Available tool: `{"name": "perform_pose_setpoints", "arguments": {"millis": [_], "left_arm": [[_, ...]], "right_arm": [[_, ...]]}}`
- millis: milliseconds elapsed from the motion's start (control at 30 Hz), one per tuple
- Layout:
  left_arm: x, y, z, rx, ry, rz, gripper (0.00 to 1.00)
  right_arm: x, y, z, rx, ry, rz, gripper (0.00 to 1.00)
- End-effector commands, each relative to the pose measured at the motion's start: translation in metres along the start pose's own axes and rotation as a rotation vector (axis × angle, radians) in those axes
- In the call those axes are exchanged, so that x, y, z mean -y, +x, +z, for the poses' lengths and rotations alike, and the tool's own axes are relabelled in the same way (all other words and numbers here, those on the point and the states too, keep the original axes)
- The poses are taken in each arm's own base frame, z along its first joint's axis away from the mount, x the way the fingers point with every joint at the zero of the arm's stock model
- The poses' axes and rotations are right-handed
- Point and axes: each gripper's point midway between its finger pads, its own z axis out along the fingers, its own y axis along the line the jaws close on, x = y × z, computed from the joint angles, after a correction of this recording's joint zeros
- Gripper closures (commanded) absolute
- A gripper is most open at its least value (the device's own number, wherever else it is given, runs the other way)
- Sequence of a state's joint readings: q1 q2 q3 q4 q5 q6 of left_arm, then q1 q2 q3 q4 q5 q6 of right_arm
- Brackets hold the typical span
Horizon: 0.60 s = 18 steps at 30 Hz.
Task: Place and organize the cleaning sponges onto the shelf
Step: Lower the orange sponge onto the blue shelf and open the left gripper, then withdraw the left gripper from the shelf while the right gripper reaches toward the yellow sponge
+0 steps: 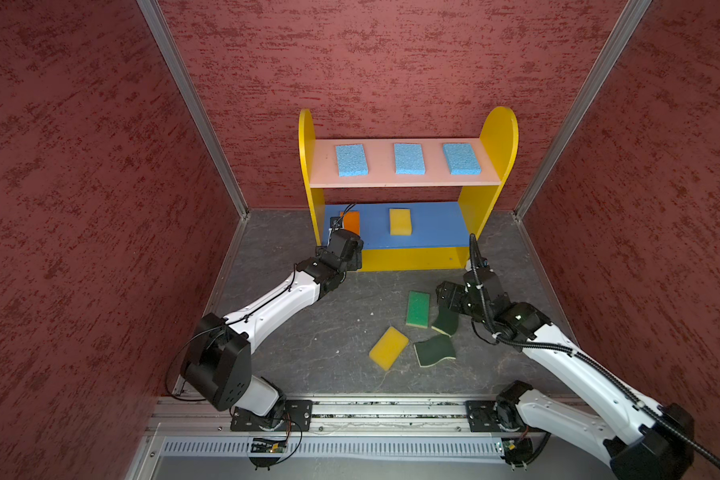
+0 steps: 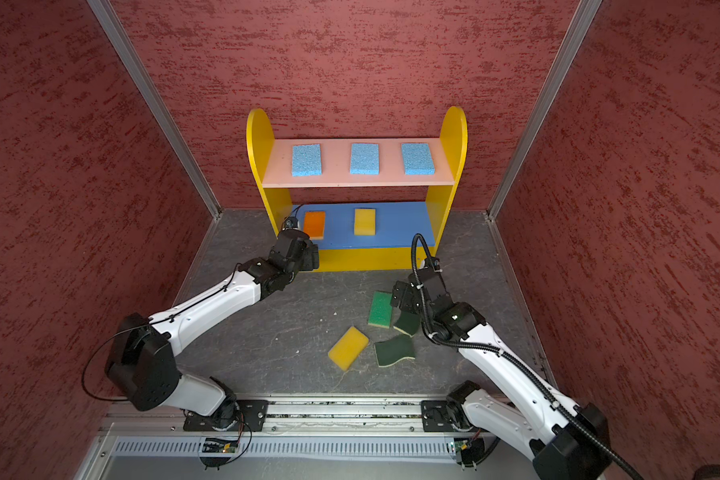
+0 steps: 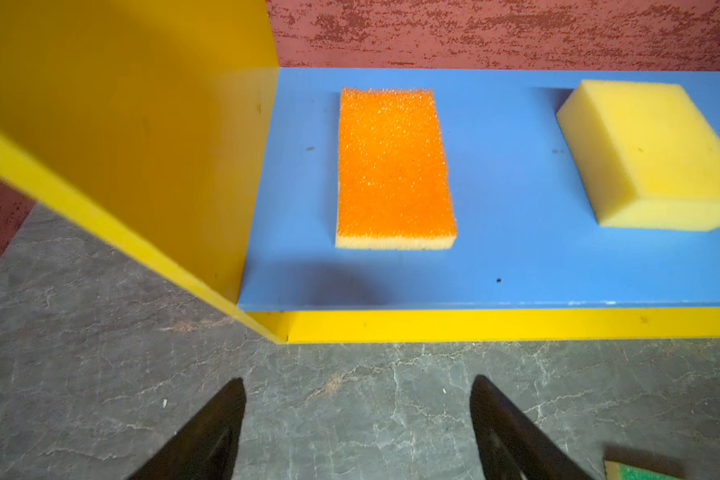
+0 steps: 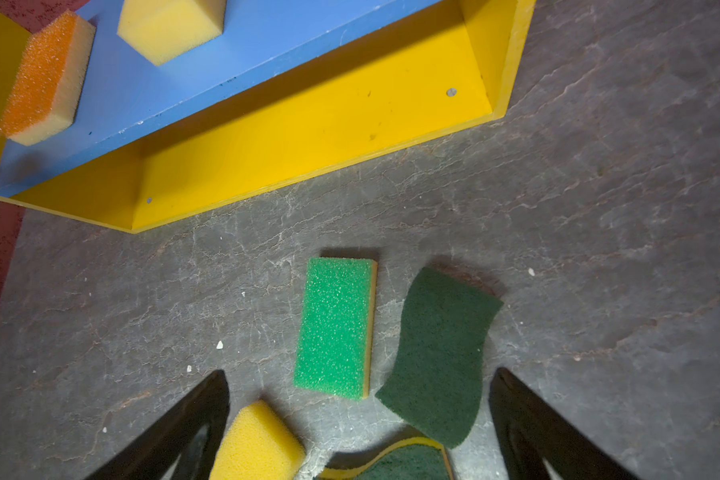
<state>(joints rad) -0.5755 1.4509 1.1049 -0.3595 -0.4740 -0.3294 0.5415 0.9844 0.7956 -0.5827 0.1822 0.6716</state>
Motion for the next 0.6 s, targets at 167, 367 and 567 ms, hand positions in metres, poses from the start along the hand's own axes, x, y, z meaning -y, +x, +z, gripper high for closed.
{"name": "perform_pose_setpoints", "arguments": {"millis": [167, 367, 567], "left_arm": [[-0.029, 0.032, -0.031, -0.026, -0.016, -0.069, 0.15], [-0.039, 0.061, -0.037, -0.095, -0.017, -0.063, 0.14], [-0.046, 0.073, -0.045, -0.119, -0.024, -0.077, 0.14]], "right_arm": [[-0.005, 0.03, 0.004, -0.089, -0.041, 0.158, 0.01], [-0.017, 0.058, 0.003, -0.142, -0.044, 0.239, 0.02], [-0.022, 0.098, 0.002, -0.193, 0.029, 0.352, 0.02]]}}
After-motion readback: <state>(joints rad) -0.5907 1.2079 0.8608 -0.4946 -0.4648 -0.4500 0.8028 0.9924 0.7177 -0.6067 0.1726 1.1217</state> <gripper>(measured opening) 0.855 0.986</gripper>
